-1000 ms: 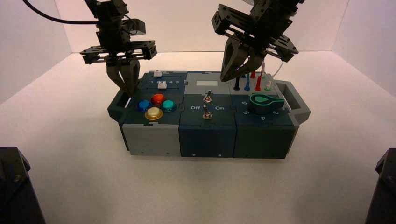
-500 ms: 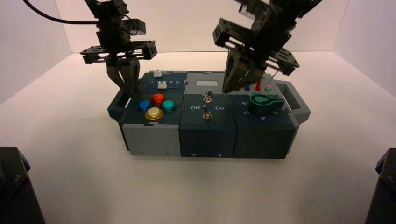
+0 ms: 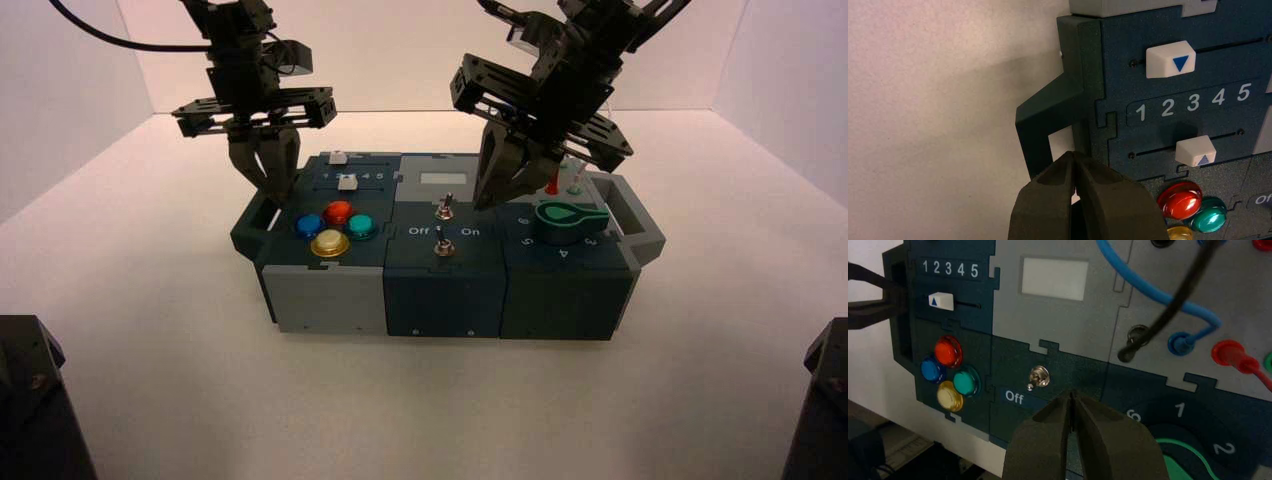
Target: Flip the top switch off with the right gripper.
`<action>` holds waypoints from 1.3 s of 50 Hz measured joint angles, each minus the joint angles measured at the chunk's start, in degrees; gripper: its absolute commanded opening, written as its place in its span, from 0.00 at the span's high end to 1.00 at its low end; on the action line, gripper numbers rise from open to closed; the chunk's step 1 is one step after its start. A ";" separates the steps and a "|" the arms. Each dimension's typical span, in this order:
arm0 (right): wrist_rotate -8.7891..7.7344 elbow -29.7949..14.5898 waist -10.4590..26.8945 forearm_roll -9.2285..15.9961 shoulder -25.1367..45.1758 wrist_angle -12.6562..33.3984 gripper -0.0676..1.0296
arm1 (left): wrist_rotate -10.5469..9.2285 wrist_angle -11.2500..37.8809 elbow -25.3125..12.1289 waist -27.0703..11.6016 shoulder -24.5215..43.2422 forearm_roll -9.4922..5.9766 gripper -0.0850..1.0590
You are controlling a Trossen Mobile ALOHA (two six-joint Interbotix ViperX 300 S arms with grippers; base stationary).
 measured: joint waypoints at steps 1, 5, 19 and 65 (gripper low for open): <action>0.00 0.00 0.00 0.09 0.00 0.00 0.96 | 0.09 0.00 0.00 0.00 0.00 0.00 0.95; 0.00 -0.53 0.09 0.09 0.44 0.18 0.96 | 0.00 -0.09 0.00 0.00 0.00 0.00 0.95; 0.00 -2.46 0.97 0.09 2.37 0.88 0.96 | 0.09 0.00 0.00 0.00 0.00 0.00 0.95; 1.05 -3.87 2.02 0.18 3.43 2.64 0.96 | 0.09 -0.09 -0.09 -0.09 0.26 0.00 0.95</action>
